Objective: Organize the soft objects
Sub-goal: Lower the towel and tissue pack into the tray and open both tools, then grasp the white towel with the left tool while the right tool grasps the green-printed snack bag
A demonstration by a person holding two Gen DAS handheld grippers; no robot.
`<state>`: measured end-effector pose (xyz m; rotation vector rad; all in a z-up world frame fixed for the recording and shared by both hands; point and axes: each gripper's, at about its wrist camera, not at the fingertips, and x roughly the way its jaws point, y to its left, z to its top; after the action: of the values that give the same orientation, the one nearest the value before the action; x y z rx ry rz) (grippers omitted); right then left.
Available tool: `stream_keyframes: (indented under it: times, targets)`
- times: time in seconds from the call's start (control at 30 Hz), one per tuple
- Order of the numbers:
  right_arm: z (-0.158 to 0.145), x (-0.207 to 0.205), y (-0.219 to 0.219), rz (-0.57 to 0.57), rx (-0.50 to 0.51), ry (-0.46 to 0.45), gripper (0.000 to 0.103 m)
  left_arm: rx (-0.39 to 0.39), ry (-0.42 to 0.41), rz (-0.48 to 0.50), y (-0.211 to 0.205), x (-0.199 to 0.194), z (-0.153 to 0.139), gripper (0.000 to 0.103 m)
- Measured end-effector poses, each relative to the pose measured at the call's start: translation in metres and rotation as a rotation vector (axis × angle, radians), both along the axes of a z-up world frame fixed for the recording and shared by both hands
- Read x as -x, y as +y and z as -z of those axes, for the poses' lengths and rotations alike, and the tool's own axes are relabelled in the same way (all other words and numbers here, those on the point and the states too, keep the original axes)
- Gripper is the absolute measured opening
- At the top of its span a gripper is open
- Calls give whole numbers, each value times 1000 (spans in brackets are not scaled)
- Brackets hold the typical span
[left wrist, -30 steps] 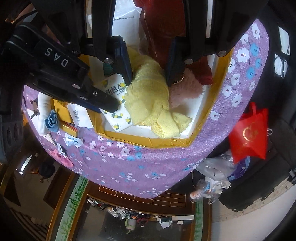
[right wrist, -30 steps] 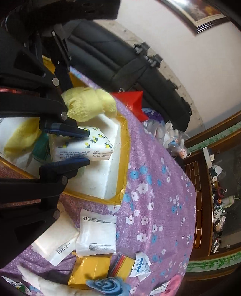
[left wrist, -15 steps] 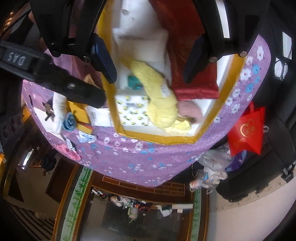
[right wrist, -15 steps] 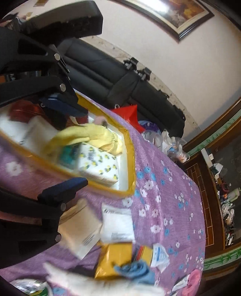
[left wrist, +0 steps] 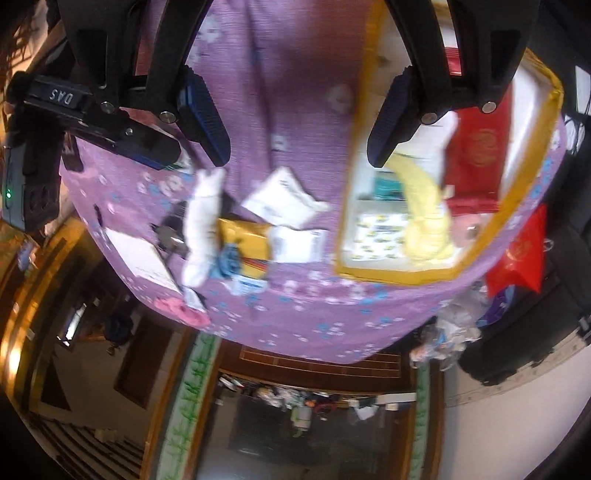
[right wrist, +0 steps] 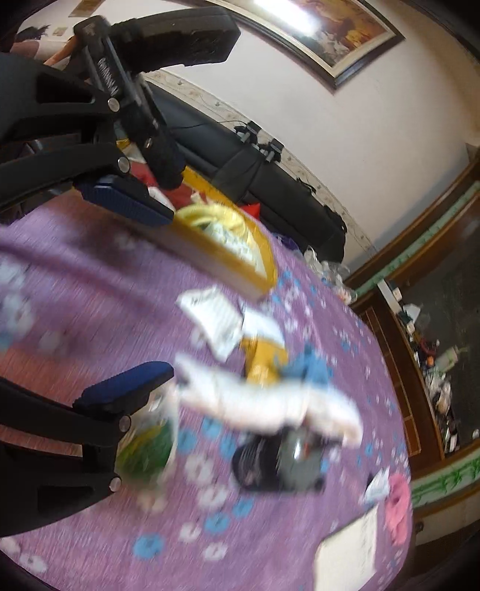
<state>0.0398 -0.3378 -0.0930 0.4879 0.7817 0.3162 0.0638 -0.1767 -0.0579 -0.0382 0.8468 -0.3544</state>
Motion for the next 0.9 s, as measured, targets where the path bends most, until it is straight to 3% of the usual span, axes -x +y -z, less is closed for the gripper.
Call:
stream_keyframes:
  times: [0.4,0.73,0.9]
  targets:
    - [6,12,-69,200,116,51,75,-56,12,107,-49,17,4,80]
    - [22,11,-83,202,57,81,75,-41,32,91,-51,11,10,80]
    - [21,6,-66,117,86,90,75,-35,49,89,-51,9,16,80]
